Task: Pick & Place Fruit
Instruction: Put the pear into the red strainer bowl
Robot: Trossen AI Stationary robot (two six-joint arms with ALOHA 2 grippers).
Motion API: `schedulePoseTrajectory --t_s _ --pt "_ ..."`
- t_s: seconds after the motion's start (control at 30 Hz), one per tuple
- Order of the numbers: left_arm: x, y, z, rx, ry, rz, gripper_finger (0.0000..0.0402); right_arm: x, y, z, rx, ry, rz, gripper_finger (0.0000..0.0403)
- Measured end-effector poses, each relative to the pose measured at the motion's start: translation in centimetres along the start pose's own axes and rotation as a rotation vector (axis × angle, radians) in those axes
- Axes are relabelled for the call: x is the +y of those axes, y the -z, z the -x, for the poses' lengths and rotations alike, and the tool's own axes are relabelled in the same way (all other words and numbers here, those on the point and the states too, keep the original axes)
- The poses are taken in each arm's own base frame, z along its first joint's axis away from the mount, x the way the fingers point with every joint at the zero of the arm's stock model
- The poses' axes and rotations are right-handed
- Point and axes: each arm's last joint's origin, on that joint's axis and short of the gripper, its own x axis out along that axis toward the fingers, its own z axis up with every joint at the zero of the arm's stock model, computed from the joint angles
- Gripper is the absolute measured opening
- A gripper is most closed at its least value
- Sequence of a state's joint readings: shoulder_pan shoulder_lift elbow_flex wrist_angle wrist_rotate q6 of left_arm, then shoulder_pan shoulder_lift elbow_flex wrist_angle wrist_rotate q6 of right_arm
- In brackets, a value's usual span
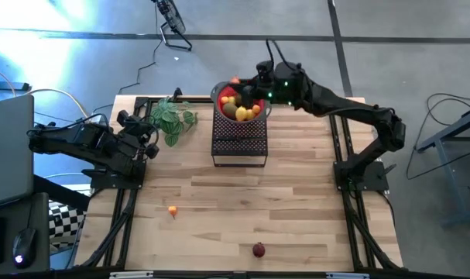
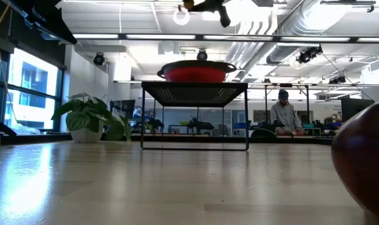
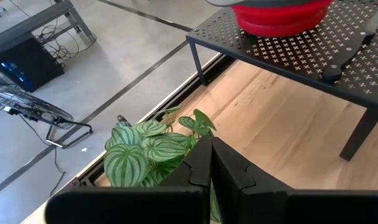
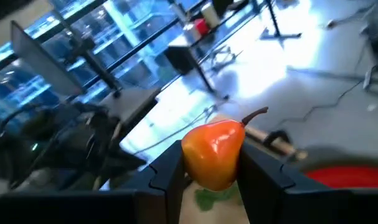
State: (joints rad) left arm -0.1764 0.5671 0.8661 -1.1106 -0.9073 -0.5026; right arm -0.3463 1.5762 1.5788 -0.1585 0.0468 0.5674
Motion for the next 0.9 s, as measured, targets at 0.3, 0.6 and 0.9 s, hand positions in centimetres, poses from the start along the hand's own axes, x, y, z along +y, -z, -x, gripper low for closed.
schedulePoseTrajectory --t_s 0.3,0.6,0.9 --pt "0.0 0.0 0.0 -0.002 -0.004 0.0 0.0 -0.5 -0.2 -2.9 0.062 0.086 0.107 0.0114" --pt "0.0 0.0 0.0 -0.002 -0.004 0.0 0.0 -3.5 3.1 -7.2 0.165 0.195 0.186 0.0113" --pt "0.0 0.0 0.0 -0.002 -0.003 0.001 0.0 -5.1 5.1 -8.6 0.247 0.327 0.39 0.0113"
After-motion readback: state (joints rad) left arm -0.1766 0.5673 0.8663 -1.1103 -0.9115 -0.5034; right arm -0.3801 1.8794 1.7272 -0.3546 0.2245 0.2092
